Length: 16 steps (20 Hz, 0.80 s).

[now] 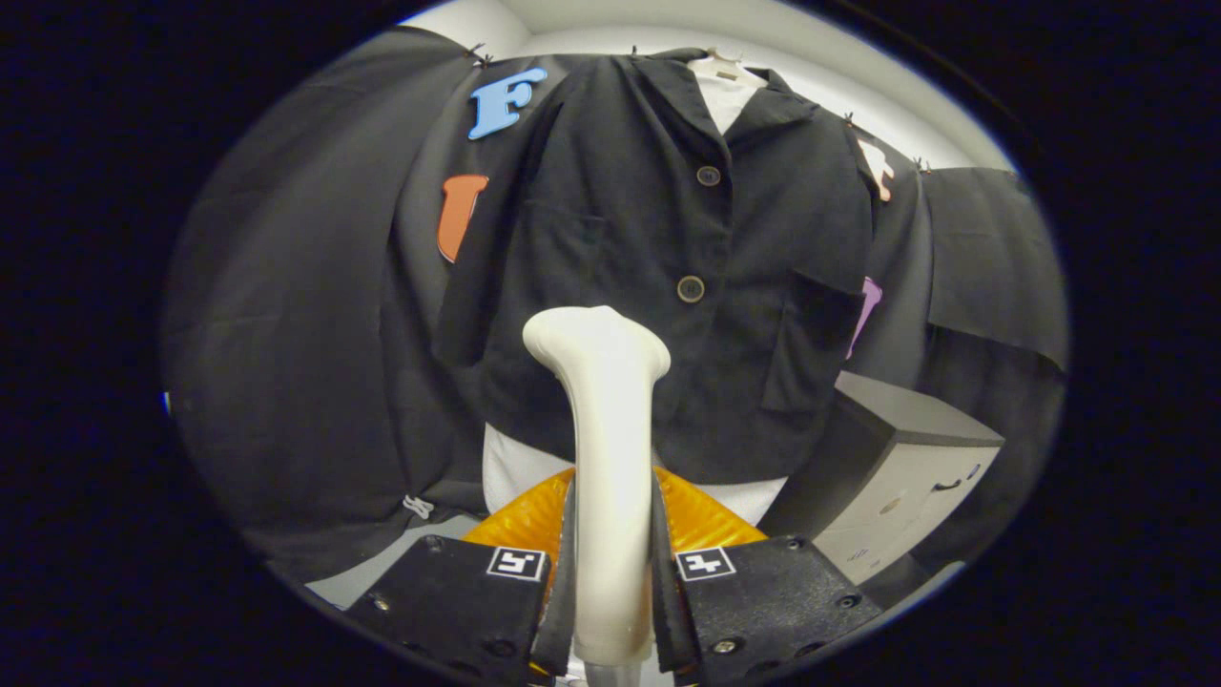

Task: Iron the clothes twice with a garment steamer, once on the left side and once on the right side.

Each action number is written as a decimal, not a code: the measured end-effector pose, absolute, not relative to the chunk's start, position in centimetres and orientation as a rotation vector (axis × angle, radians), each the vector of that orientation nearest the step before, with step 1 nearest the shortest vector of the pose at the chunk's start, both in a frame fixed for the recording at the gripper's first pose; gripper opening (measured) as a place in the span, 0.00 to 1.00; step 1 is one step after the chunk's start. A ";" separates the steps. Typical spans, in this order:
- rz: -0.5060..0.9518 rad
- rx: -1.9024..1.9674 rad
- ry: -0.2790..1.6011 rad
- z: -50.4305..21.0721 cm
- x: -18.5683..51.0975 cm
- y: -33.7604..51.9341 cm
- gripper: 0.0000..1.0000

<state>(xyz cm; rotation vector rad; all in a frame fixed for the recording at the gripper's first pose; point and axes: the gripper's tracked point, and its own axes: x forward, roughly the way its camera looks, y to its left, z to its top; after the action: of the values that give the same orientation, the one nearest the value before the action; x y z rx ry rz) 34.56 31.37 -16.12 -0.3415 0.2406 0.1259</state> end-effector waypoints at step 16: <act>0.119 -0.374 0.349 -18.8 29.0 25.3 0.36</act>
<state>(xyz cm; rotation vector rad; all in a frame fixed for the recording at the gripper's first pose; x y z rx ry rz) 29.00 25.31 -18.83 -0.3738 0.3493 0.1189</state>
